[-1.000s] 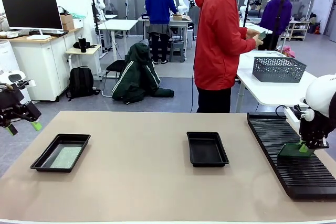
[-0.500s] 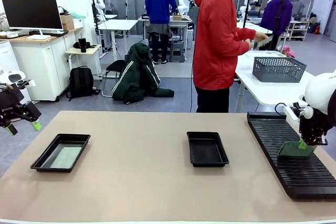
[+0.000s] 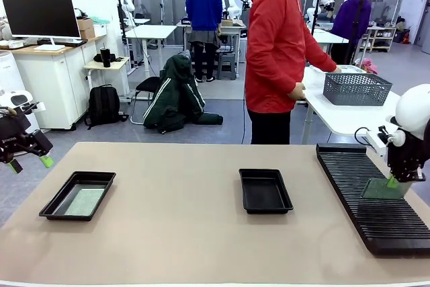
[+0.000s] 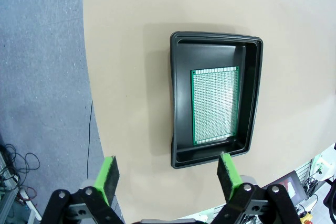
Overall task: Inspect and transfer BCBs to ESD trays.
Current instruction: Pick up the Blank PCB from the PCB Rack and place it in the right ESD tray.
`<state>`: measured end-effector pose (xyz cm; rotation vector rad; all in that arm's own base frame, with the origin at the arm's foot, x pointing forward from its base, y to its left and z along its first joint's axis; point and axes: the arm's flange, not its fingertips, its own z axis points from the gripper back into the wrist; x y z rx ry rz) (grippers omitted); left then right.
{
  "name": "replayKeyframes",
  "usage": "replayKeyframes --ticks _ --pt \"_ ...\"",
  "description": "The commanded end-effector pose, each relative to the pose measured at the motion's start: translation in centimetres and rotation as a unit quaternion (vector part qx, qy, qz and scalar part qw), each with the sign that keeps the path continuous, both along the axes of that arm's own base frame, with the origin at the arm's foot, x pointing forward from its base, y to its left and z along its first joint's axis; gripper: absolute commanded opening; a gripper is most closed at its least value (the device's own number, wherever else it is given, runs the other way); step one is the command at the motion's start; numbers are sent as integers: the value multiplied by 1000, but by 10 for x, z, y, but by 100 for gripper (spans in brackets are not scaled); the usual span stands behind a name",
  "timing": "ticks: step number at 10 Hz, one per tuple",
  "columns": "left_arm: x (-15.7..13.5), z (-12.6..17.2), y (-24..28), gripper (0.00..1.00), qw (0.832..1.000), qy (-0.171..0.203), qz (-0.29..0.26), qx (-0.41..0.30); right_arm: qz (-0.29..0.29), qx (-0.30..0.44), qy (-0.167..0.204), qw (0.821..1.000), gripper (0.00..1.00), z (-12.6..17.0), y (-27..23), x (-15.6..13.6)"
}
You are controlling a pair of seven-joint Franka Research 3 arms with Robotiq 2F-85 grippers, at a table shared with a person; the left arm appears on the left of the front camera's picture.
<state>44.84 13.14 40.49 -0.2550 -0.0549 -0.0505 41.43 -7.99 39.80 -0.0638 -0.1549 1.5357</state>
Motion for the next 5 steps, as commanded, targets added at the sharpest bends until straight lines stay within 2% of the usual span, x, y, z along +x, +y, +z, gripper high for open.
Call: replayKeyframes --ticks 1,4,5 --pt "-1 -2 0 100 1000 -7 0 0 -12 -20 15 1000 0 42 1 -6" --pt "-1 -2 0 100 1000 -7 0 0 -28 -28 11 999 0 116 6 -16" --pt "-1 -2 0 100 1000 -7 0 0 -33 -35 18 999 0 174 16 -24"
